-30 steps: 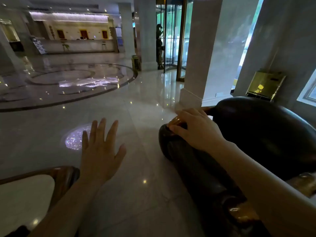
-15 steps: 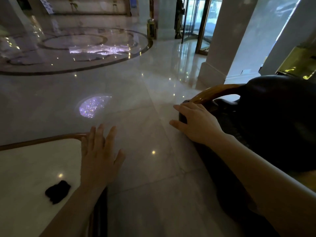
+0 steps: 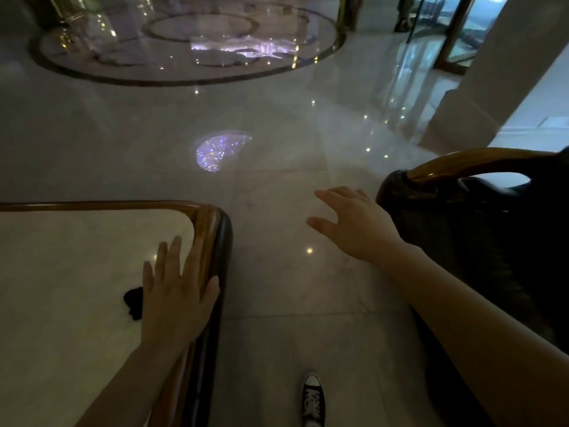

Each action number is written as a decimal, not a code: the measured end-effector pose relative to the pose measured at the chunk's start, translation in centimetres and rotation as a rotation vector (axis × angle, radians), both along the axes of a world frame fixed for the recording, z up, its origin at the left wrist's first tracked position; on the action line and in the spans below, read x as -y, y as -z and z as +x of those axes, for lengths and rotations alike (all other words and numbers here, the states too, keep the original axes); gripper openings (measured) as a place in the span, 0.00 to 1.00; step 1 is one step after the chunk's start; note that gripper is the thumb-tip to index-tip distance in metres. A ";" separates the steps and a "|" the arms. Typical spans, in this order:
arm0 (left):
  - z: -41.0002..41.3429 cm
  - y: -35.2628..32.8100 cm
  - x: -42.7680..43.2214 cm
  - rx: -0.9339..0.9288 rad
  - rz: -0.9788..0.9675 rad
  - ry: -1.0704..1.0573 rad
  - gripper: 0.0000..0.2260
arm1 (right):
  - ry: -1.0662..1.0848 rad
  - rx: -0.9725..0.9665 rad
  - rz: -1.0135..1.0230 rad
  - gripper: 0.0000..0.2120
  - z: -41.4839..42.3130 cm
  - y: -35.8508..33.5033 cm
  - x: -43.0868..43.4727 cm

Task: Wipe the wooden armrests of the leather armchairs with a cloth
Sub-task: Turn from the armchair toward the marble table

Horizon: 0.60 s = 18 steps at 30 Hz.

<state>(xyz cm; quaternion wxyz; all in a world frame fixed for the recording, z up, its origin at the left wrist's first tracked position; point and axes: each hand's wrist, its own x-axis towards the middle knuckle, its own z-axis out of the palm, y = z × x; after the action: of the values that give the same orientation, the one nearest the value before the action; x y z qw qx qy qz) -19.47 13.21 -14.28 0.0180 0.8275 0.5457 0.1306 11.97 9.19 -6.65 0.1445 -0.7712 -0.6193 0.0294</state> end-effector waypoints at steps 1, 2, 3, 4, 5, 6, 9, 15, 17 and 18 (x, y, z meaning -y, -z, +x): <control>0.0 0.6 -0.3 -0.013 -0.017 -0.025 0.33 | -0.030 -0.011 -0.012 0.31 0.2 0.5 -1.2; -0.1 1.2 -0.5 -0.024 -0.034 -0.052 0.32 | -0.061 -0.028 -0.025 0.31 0.3 1.0 -2.3; -0.1 1.7 -0.7 -0.030 -0.051 -0.082 0.32 | -0.092 -0.045 -0.035 0.31 0.5 1.5 -3.5; -0.2 2.2 -0.9 -0.031 -0.069 -0.117 0.32 | -0.120 -0.058 -0.043 0.31 0.6 2.0 -4.6; -0.2 2.7 -1.0 -0.034 -0.088 -0.156 0.32 | -0.146 -0.065 -0.052 0.30 0.7 2.5 -5.7; -0.3 3.2 -1.2 -0.041 -0.110 -0.197 0.32 | -0.171 -0.066 -0.063 0.30 0.8 3.0 -6.9; -1.1 4.9 -1.1 -0.048 -0.161 -0.306 0.33 | -0.259 -0.059 -0.109 0.30 0.1 4.4 -10.0; -4.2 8.4 -0.4 -0.031 -0.248 -0.497 0.33 | -0.447 -0.083 -0.156 0.30 -5.2 7.2 -14.8; -5.6 9.5 -0.7 -0.021 -0.282 -0.562 0.34 | -0.510 -0.095 -0.190 0.31 -7.8 8.2 -16.3; -6.4 10.0 -0.9 -0.019 -0.298 -0.591 0.34 | -0.535 -0.100 -0.208 0.31 -9.1 8.7 -17.1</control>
<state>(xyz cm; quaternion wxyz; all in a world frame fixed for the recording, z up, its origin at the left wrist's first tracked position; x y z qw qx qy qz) -25.88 14.13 -24.28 0.0950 0.6227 0.7756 0.0414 2.84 26.31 -15.31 0.0824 -0.5888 -0.7864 0.1678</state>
